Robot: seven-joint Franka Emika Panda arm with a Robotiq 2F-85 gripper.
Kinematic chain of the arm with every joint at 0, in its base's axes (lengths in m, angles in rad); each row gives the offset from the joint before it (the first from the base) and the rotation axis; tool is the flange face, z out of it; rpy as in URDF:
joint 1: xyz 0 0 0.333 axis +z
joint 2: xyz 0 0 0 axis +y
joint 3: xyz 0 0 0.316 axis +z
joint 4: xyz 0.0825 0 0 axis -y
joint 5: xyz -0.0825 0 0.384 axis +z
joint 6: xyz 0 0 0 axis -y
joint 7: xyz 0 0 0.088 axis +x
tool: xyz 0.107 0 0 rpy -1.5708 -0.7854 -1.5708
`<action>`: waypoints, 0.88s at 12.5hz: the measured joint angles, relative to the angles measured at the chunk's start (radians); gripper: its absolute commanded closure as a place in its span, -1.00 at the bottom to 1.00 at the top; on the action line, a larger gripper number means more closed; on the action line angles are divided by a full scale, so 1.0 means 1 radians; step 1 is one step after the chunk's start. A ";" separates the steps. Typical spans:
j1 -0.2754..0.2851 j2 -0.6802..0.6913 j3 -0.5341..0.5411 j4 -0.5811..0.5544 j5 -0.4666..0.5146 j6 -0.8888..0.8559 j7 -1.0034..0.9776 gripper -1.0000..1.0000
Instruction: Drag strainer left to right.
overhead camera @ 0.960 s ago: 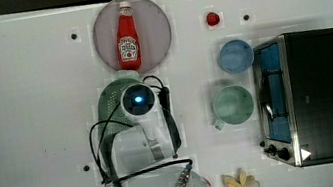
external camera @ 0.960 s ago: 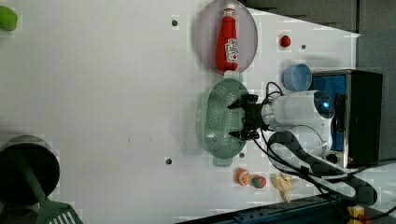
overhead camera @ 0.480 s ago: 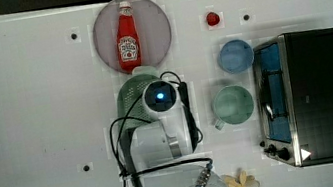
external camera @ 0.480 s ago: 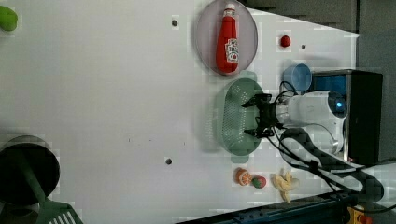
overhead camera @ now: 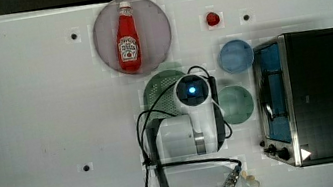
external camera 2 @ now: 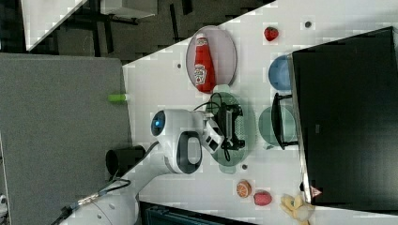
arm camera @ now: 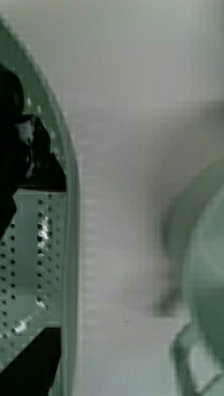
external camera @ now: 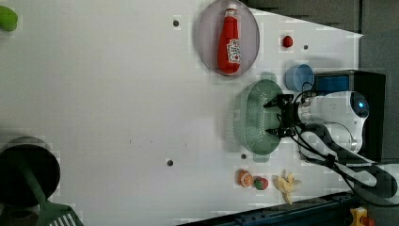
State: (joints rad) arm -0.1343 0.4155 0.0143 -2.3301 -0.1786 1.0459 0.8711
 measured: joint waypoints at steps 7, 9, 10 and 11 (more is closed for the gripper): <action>0.001 0.008 -0.049 -0.006 0.001 0.027 -0.091 -1.00; -0.009 -0.010 -0.055 -0.002 0.000 -0.001 -0.176 -1.00; -0.006 -0.013 -0.061 0.002 -0.002 -0.022 -0.228 -1.00; -0.012 -0.020 -0.052 0.000 0.004 -0.038 -0.269 -1.00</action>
State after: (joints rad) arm -0.1459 0.3960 -0.0374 -2.3301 -0.1746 1.0078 0.6025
